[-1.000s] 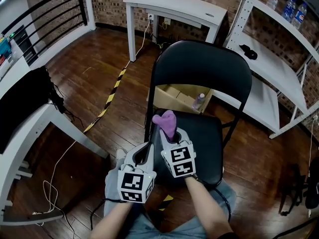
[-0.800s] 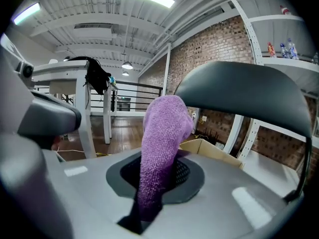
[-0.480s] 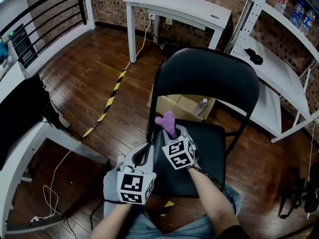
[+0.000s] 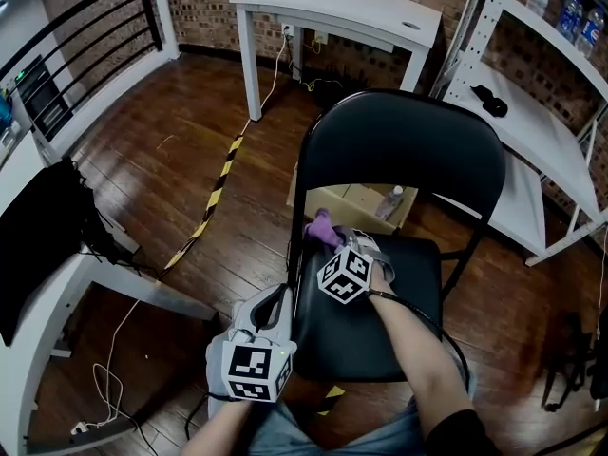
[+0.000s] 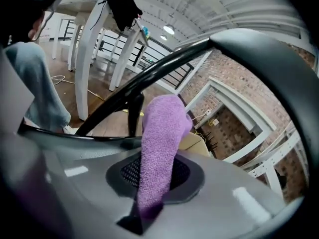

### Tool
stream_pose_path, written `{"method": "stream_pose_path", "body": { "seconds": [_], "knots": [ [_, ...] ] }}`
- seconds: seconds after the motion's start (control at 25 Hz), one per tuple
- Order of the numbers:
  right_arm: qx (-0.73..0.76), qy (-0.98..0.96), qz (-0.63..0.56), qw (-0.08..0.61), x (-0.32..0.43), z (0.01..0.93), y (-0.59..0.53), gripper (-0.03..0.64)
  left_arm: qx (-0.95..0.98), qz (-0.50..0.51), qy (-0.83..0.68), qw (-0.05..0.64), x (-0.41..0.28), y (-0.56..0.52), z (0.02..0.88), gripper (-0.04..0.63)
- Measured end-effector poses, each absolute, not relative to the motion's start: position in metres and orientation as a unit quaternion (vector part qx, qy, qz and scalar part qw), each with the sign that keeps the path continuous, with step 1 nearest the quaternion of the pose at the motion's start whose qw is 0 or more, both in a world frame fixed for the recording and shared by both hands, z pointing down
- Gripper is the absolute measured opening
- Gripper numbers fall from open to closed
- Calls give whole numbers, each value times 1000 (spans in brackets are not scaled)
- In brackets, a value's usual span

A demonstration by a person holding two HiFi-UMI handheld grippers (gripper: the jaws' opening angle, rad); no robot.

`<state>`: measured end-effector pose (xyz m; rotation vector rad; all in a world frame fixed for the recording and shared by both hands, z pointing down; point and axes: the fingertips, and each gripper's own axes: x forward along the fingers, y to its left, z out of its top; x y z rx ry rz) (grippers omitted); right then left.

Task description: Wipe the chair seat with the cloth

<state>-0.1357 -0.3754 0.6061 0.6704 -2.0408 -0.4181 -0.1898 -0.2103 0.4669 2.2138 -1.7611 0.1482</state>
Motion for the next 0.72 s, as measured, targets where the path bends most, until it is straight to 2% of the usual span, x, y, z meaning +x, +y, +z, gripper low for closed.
{"method": "stream_pose_path", "body": {
  "seconds": [0.28, 0.72],
  "knots": [
    [258, -822, -167, 479, -140, 626, -377, 46, 774, 59, -611, 153, -192, -206, 471, 5],
    [260, -838, -143, 459, -136, 624, -328, 46, 774, 59, -612, 151, -189, -194, 468, 5]
  ]
}}
